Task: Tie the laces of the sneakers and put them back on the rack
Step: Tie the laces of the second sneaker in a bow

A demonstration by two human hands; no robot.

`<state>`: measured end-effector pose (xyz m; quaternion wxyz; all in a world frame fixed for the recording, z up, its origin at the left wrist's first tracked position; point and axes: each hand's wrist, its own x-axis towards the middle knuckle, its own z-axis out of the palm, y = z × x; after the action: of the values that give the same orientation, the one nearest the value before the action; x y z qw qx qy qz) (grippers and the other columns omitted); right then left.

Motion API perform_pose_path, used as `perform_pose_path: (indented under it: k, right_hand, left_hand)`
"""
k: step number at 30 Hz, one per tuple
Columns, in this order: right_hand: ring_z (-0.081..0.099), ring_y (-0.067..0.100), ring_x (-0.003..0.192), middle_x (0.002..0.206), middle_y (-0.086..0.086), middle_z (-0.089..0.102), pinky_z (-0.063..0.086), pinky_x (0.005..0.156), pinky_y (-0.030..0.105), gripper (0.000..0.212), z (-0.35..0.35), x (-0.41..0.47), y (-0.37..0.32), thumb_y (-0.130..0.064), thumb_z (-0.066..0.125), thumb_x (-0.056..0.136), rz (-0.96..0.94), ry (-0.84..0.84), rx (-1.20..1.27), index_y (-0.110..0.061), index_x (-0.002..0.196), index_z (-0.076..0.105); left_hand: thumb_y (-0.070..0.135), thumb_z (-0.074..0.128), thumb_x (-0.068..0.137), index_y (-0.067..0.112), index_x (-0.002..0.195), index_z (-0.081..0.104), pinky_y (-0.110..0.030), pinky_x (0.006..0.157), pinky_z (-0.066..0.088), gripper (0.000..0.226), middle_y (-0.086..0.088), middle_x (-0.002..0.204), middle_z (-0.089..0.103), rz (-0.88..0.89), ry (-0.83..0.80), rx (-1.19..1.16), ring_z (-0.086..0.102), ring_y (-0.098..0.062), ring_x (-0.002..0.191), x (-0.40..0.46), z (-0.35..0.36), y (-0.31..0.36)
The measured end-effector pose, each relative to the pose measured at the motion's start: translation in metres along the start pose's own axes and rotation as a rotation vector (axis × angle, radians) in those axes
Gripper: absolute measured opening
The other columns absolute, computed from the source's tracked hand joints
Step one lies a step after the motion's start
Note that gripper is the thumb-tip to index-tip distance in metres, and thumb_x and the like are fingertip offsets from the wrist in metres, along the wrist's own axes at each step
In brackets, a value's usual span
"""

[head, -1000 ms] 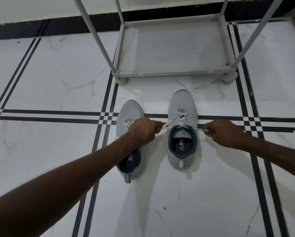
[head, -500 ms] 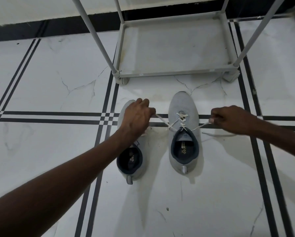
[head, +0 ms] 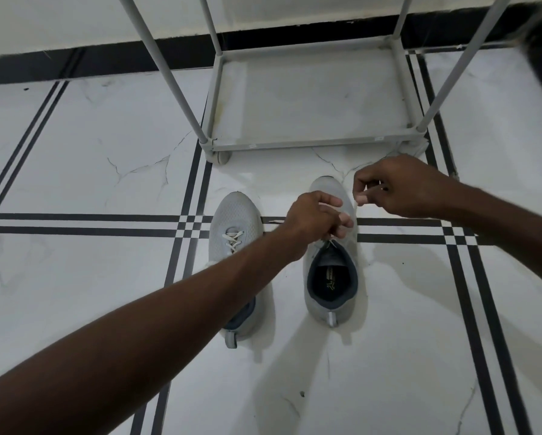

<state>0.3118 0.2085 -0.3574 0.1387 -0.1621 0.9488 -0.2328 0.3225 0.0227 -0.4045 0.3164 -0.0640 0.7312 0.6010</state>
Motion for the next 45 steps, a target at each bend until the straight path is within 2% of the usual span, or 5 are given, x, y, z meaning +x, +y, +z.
perform_pose_path:
  k: [15,20,29,38,45]
  right_hand:
    - [0.056,0.016,0.08,0.083,-0.003,0.063,0.041,0.071,0.031,0.008,0.057,0.006,0.004,-0.025,0.072,0.081,0.125,0.451,0.153,-0.02,0.084,0.067]
    - [0.072,0.029,0.084,0.087,0.017,0.075,0.058,0.078,0.033,0.019,0.065,0.002,0.001,-0.007,0.052,0.096,0.315,0.049,0.781,-0.005,0.09,0.069]
    - [0.072,0.02,0.079,0.086,0.008,0.076,0.058,0.07,0.026,0.013,0.065,0.002,-0.003,-0.002,0.063,0.09,0.29,-0.263,1.02,-0.005,0.099,0.071]
    - [0.054,0.015,0.058,0.058,0.002,0.062,0.044,0.055,0.027,0.019,0.061,0.006,0.011,-0.013,0.06,0.08,0.494,0.43,0.624,-0.009,0.066,0.072]
    - [0.056,0.023,0.057,0.06,0.001,0.063,0.037,0.053,0.027,0.019,0.057,-0.017,0.059,-0.024,0.055,0.082,0.224,0.209,-0.383,-0.016,0.072,0.069]
  left_hand:
    - [0.028,0.068,0.092,0.002,0.097,0.073,-0.02,0.059,0.052,0.027,-0.008,0.077,0.068,-0.051,-0.284,0.166,0.06,-0.017,0.069,-0.001,-0.018,-0.005]
    - [0.012,0.075,0.085,0.009,0.097,0.078,-0.021,0.068,0.058,0.013,-0.006,0.075,0.073,0.228,-0.318,0.516,0.068,-0.012,0.068,0.0,-0.039,0.005]
    - [0.017,0.068,0.08,0.018,0.085,0.069,-0.031,0.051,0.039,0.005,0.001,0.075,0.066,0.916,0.351,1.106,0.059,-0.024,0.072,-0.008,-0.014,-0.019]
    - [0.026,0.069,0.088,0.011,0.083,0.078,-0.021,0.053,0.053,0.019,-0.007,0.074,0.076,0.227,0.429,0.218,0.073,-0.016,0.065,-0.007,-0.023,-0.021]
    - [0.014,0.056,0.094,-0.003,0.083,0.068,-0.023,0.046,0.051,0.023,-0.015,0.071,0.065,-0.224,0.457,-0.03,0.061,-0.023,0.053,-0.005,-0.057,-0.029]
